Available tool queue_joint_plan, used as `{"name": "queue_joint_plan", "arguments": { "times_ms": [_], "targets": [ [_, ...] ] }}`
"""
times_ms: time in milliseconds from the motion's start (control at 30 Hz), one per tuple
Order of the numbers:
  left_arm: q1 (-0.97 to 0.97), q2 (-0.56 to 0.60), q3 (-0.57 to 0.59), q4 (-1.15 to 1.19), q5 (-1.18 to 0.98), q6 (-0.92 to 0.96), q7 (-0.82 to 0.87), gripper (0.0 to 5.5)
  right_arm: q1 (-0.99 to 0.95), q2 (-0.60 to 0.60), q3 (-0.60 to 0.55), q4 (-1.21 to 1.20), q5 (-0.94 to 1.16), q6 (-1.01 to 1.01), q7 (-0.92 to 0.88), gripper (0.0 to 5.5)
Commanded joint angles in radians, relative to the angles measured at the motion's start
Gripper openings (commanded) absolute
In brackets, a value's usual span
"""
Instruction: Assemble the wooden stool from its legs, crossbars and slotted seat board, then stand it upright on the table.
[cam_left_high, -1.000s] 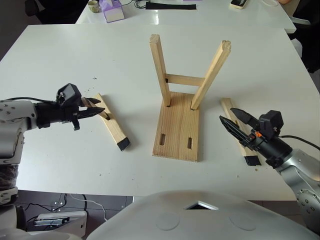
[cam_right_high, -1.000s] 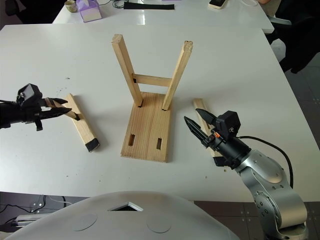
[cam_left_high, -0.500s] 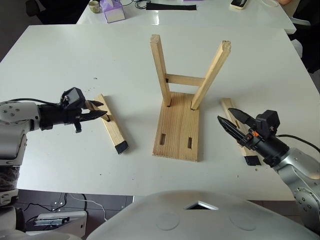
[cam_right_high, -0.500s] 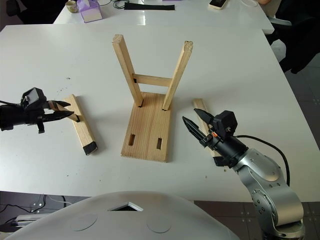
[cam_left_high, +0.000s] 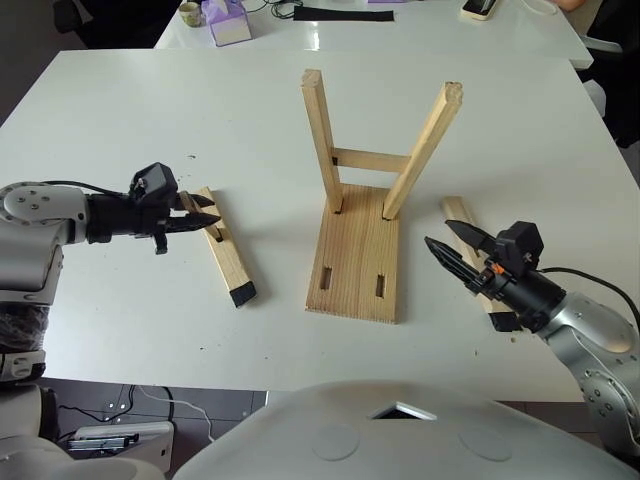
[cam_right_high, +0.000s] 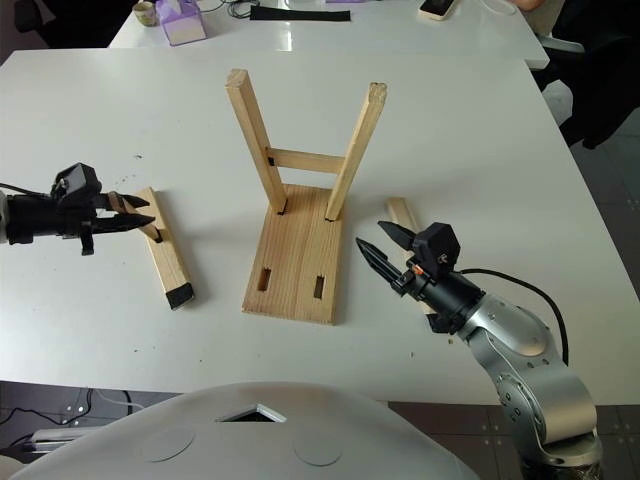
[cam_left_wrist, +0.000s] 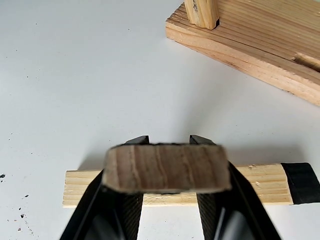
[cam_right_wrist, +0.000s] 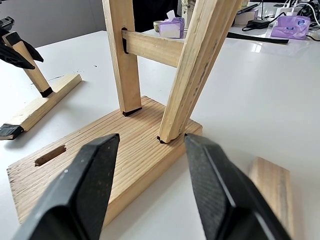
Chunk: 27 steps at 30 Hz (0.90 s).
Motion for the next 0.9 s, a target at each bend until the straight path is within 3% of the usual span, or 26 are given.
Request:
{"name": "queue_joint_plan", "arguments": {
  "times_ms": [33, 500, 533, 900],
  "targets": [
    [0.042, -0.025, -0.039, 0.048, 0.028, 0.037, 0.011, 1.31, -0.005, -0.014, 0.008, 0.001, -0.015, 0.011, 0.001, 2.38],
    [0.06, -0.053, -0.032, 0.035, 0.022, 0.038, 0.062, 1.31, -0.013, -0.032, -0.004, 0.002, -0.008, 0.018, 0.01, 2.38],
    [0.049, -0.062, -0.036, 0.049, 0.031, 0.04, 0.079, 1.67, -0.011, -0.031, -0.002, 0.002, -0.01, 0.017, 0.009, 2.38],
    [0.088, -0.12, -0.045, 0.196, 0.099, -0.085, 0.128, 3.25, -0.026, -0.035, 0.014, 0.016, -0.013, 0.02, 0.015, 2.38]
  ]
}}
